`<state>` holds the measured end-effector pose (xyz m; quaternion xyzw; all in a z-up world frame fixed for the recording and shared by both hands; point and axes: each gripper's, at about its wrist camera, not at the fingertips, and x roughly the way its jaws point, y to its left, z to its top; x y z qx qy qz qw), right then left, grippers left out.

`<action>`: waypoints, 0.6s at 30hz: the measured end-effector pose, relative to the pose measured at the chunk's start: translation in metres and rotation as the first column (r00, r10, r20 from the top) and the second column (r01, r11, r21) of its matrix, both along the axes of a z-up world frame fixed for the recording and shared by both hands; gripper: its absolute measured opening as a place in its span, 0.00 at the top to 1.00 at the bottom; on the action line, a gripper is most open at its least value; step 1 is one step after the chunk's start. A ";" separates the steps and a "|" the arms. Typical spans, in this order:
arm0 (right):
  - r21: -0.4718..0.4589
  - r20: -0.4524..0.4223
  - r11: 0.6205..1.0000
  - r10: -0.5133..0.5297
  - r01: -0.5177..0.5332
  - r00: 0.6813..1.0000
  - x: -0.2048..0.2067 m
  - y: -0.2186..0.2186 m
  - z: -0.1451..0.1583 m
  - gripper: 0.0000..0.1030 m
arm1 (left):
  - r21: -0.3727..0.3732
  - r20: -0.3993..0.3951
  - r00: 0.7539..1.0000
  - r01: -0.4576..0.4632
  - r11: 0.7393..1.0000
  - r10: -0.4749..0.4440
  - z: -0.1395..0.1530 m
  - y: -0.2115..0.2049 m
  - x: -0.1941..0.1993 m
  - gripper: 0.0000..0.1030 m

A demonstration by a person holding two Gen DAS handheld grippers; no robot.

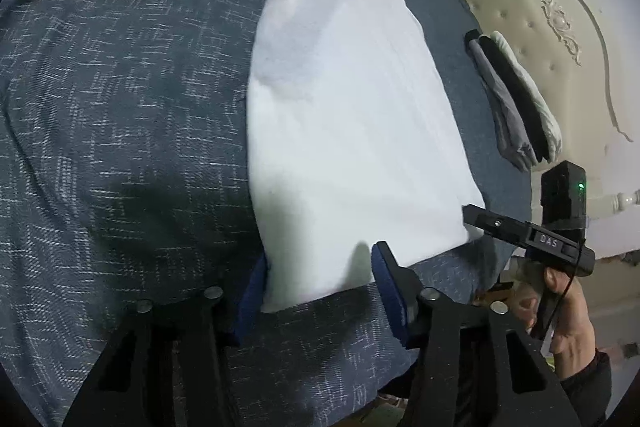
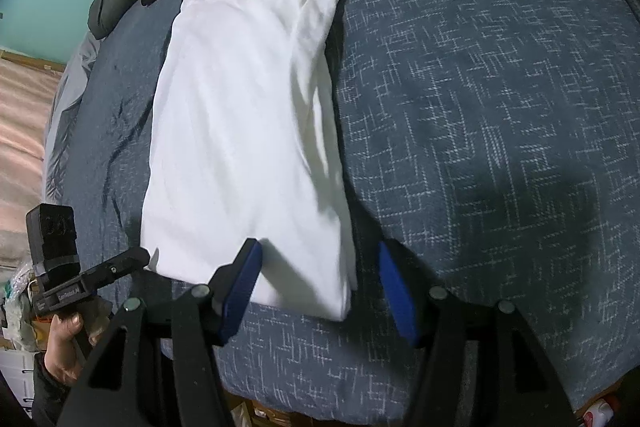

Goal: Fold clothes

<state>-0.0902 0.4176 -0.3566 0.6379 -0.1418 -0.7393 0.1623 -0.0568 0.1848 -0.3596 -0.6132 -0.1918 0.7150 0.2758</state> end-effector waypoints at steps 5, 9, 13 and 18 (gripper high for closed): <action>-0.025 -0.002 1.000 0.003 -0.003 1.000 -0.003 -0.003 -0.001 0.53 | 0.009 0.000 1.000 0.005 1.000 -0.005 -0.003 0.002 -0.003 0.64; -0.047 0.009 0.999 0.027 -0.026 1.000 -0.006 -0.006 -0.005 0.63 | 0.019 -0.005 1.000 0.003 1.000 -0.003 -0.005 0.003 -0.008 0.65; -0.060 0.018 0.998 0.029 -0.028 0.999 -0.012 -0.005 -0.011 0.63 | 0.033 -0.006 1.000 0.002 0.999 -0.002 -0.008 0.002 -0.011 0.65; -0.066 0.019 0.997 0.046 -0.044 0.999 -0.013 -0.008 -0.012 0.75 | 0.012 -0.034 0.999 0.020 1.000 -0.019 0.000 0.006 -0.013 0.89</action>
